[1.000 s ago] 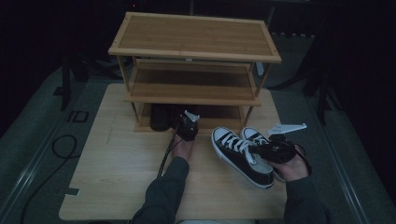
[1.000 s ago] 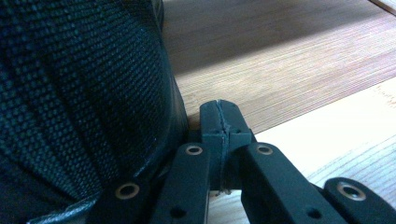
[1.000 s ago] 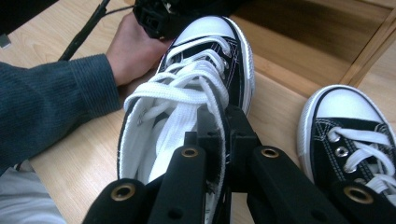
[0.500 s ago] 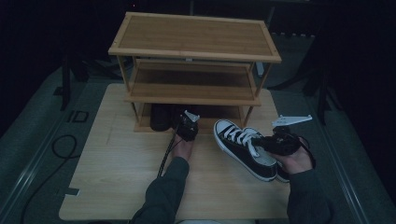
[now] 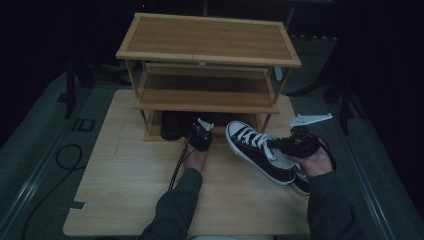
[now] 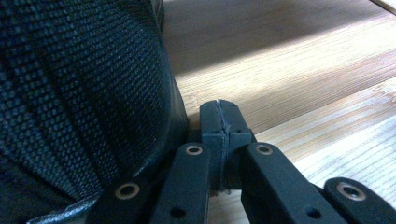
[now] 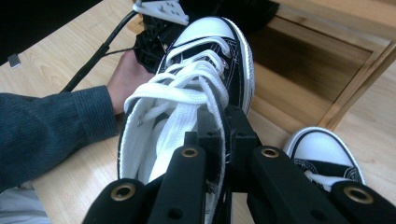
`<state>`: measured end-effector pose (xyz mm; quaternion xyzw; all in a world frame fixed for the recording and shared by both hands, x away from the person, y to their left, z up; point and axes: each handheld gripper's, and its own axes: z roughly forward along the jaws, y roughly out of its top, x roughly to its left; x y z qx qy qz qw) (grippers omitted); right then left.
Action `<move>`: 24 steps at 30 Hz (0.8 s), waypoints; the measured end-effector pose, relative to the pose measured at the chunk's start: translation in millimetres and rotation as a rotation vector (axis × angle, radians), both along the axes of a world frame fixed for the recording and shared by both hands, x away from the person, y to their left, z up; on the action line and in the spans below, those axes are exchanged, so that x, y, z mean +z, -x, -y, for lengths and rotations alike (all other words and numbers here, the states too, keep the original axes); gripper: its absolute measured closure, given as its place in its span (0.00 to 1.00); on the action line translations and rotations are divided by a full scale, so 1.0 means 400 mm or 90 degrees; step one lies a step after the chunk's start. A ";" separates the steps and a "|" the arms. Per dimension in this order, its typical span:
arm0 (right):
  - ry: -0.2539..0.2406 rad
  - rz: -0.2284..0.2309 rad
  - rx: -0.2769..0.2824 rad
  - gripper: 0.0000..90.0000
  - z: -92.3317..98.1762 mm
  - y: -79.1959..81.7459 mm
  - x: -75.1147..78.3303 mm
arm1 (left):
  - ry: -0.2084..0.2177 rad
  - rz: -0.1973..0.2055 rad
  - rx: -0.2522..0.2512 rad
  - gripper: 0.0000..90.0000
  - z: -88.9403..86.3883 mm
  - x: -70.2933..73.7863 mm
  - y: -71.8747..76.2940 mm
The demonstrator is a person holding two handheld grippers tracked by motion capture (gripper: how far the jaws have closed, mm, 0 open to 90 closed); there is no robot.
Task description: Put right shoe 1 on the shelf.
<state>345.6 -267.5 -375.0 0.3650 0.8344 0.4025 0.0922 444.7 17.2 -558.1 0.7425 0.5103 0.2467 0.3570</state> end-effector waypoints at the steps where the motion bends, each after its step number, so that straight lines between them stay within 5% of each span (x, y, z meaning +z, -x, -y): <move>1: 0.000 0.001 0.002 0.97 -0.001 -0.003 0.003 | 0.000 0.000 0.000 1.00 0.000 0.000 0.000; 24: -0.024 0.021 0.030 0.97 -0.021 -0.022 0.059 | -0.001 -0.001 0.001 1.00 0.000 0.000 0.000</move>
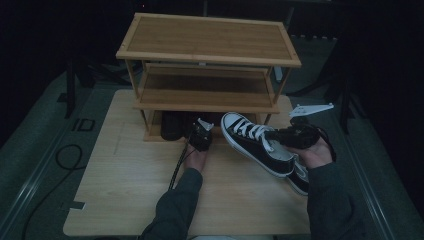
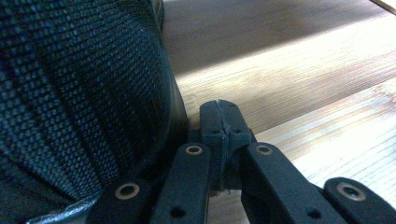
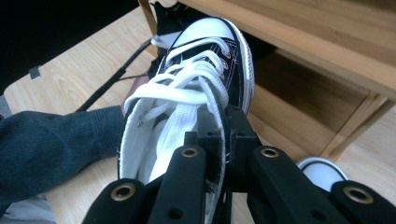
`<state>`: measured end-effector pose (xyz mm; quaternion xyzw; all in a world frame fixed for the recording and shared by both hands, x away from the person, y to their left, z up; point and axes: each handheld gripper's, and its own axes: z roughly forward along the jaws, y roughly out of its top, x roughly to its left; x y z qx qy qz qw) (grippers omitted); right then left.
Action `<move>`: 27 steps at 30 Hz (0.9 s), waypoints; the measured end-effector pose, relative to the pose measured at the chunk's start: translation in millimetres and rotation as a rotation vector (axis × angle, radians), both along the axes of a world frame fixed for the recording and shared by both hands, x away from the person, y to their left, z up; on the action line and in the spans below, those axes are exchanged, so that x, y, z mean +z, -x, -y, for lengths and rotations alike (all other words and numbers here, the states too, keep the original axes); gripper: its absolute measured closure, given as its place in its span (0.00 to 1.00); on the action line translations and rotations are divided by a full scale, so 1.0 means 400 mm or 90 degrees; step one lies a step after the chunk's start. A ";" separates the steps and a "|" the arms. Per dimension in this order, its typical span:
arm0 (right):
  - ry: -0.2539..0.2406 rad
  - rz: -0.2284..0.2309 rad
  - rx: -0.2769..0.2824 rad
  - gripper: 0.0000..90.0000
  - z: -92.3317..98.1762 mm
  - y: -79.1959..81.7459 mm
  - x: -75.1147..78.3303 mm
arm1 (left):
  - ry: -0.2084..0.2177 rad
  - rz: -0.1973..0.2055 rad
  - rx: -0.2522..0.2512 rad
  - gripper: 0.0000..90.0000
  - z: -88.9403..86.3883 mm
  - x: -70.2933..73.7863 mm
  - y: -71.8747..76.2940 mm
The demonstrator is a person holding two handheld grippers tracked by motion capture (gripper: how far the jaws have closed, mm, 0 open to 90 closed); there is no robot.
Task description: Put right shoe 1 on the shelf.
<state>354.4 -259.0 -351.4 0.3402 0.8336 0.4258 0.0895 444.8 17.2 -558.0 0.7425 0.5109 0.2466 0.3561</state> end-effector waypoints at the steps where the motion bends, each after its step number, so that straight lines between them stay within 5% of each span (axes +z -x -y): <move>1: 0.000 0.003 0.002 0.97 -0.002 0.000 0.004 | 0.001 0.000 0.000 1.00 0.000 0.000 0.000; 11: -0.020 0.023 0.003 0.97 -0.029 -0.019 0.041 | 0.000 -0.001 0.002 1.00 0.000 0.000 0.000; 27: -0.025 0.031 -0.037 0.97 -0.087 -0.104 0.067 | 0.001 0.000 0.002 1.00 0.000 0.000 0.000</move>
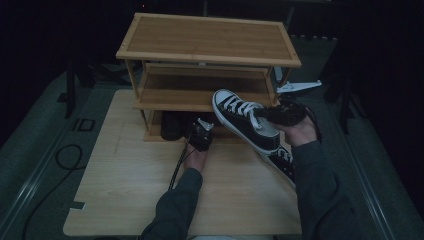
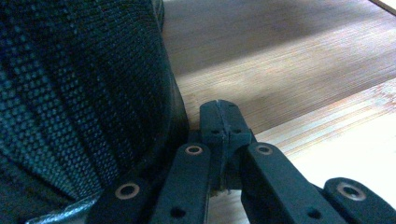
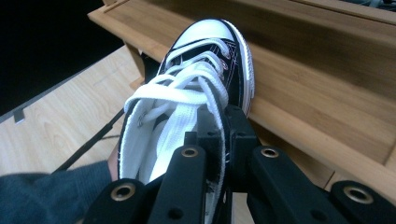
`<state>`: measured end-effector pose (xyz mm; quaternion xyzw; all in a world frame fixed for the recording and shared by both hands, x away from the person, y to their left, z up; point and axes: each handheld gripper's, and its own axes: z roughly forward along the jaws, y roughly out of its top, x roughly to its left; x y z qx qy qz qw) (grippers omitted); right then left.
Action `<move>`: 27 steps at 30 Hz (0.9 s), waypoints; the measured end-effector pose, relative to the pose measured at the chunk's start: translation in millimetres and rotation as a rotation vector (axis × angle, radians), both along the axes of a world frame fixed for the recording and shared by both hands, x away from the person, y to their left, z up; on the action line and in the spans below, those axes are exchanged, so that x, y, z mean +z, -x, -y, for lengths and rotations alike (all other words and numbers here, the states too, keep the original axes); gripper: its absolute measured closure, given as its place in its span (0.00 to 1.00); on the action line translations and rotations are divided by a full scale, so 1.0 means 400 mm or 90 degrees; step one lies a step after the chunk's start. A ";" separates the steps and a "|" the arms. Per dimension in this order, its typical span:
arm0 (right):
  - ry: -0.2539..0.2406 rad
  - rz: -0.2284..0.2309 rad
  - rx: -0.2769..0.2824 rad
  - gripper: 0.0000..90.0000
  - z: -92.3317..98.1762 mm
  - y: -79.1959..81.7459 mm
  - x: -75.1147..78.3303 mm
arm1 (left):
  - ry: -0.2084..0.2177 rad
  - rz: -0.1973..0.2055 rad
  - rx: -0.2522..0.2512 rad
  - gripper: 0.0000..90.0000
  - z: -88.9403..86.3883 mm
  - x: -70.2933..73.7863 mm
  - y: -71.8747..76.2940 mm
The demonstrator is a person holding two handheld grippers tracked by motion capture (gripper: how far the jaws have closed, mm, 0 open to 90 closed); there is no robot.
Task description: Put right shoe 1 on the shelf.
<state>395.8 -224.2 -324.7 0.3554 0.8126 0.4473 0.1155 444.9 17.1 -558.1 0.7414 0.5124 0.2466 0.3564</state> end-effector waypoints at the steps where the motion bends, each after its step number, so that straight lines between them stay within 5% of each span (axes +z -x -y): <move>1: -0.001 0.000 -0.004 0.97 -0.005 -0.006 -0.001 | 0.000 0.000 0.000 1.00 0.000 0.000 0.000; 27: -0.052 -0.012 -0.142 0.97 -0.127 -0.119 -0.032 | 0.000 -0.001 -0.001 1.00 0.000 0.000 -0.001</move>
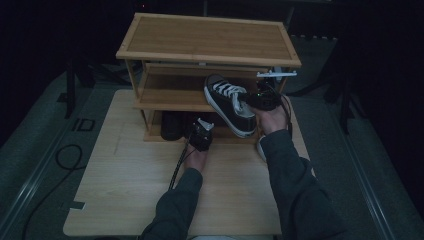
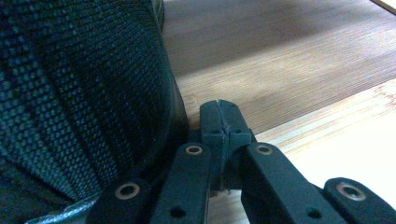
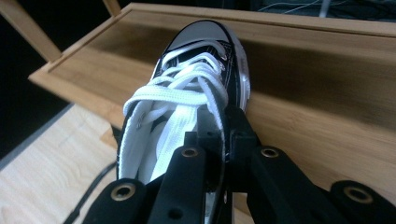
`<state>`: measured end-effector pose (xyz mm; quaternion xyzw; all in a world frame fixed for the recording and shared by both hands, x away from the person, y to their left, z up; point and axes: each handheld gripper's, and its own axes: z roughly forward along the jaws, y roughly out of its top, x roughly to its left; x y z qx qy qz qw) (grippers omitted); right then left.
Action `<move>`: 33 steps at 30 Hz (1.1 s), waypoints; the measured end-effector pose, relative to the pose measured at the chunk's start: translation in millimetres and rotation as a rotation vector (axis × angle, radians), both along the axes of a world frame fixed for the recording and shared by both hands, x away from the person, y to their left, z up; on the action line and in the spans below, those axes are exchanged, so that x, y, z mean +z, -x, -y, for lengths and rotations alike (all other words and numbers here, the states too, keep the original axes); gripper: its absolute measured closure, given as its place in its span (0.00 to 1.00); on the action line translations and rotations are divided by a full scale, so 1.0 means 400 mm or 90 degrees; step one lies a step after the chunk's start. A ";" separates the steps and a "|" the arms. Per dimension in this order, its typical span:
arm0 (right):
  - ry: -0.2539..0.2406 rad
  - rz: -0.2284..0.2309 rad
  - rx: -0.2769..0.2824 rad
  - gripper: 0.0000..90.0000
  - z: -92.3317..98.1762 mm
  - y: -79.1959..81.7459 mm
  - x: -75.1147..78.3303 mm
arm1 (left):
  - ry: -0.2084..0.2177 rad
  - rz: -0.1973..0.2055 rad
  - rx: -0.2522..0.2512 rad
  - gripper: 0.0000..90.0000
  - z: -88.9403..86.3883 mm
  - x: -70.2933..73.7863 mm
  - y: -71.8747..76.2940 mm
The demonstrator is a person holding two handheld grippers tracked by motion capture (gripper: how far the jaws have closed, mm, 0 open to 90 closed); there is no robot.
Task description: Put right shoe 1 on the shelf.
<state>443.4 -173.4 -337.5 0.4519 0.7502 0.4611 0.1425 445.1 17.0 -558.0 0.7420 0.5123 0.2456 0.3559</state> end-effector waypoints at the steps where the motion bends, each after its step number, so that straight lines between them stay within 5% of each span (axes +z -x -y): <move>1: 0.000 0.002 -0.009 0.97 -0.007 -0.003 -0.003 | 0.001 0.000 0.000 1.00 0.000 0.000 0.000; 6: -0.008 0.002 -0.040 0.97 -0.033 -0.018 -0.006 | 0.000 -0.001 0.001 1.00 0.000 0.000 -0.001; 13: -0.015 -0.016 -0.031 0.89 -0.024 -0.030 -0.010 | 0.000 0.000 0.001 1.00 0.001 0.000 -0.001; 18: 0.022 0.002 -0.022 0.80 -0.027 -0.023 -0.001 | 0.001 -0.001 0.001 1.00 0.000 0.000 -0.001; 33: 0.019 0.045 0.004 0.77 0.027 0.016 0.044 | 0.003 -0.003 0.002 1.00 0.000 -0.001 -0.002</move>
